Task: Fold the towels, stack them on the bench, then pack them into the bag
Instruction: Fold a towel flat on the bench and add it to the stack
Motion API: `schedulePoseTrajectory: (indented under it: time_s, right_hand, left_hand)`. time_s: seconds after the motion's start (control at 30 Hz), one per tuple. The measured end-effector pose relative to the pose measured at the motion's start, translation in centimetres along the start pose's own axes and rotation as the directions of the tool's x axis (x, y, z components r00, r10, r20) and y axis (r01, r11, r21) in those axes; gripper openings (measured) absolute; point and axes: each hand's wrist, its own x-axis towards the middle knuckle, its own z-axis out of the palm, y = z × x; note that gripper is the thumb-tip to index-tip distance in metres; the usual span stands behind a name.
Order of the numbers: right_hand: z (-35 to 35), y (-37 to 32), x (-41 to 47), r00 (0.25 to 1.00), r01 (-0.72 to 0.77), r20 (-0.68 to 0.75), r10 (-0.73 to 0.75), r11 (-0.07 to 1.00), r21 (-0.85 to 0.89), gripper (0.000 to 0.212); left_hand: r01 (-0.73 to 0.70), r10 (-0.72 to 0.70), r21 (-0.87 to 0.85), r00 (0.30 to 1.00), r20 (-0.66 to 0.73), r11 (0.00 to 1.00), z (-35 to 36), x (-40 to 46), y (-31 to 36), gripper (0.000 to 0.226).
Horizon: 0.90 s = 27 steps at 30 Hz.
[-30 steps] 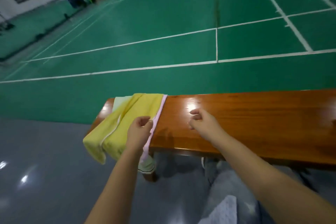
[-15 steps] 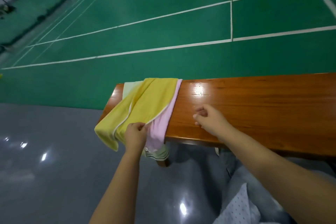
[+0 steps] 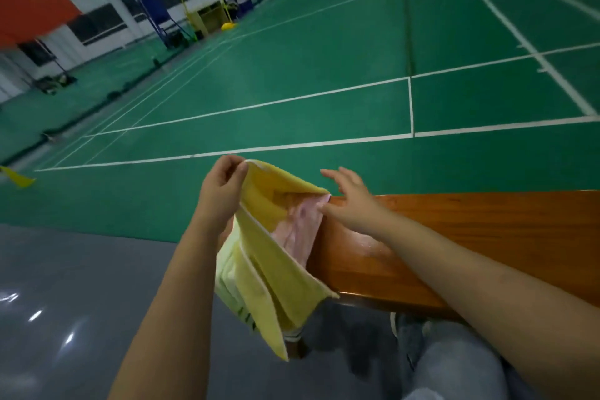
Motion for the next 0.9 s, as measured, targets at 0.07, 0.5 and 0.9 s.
schedulePoseTrajectory:
  time_s: [0.07,0.5,0.9]
  right_hand:
    - [-1.5,-2.2,0.9,0.997,0.078,-0.03,-0.077,0.996,0.038,0.069]
    - [-11.7,-3.2,-3.1,0.894,0.217,-0.394,-0.213,0.976,-0.036,0.009]
    - [-25.4,-0.4,-10.1,0.983,0.103,-0.156,-0.099,0.995,0.019,0.009]
  left_hand:
    - [-0.088,0.09,-0.034,0.995,0.051,0.996,-0.1,0.7,3.6,0.021]
    - [-0.24,0.302,-0.254,0.921,0.245,0.937,5.0,-2.1,16.2,0.021]
    - [0.052,0.072,-0.497,0.971,0.229,0.866,9.0,-2.7,17.4,0.021]
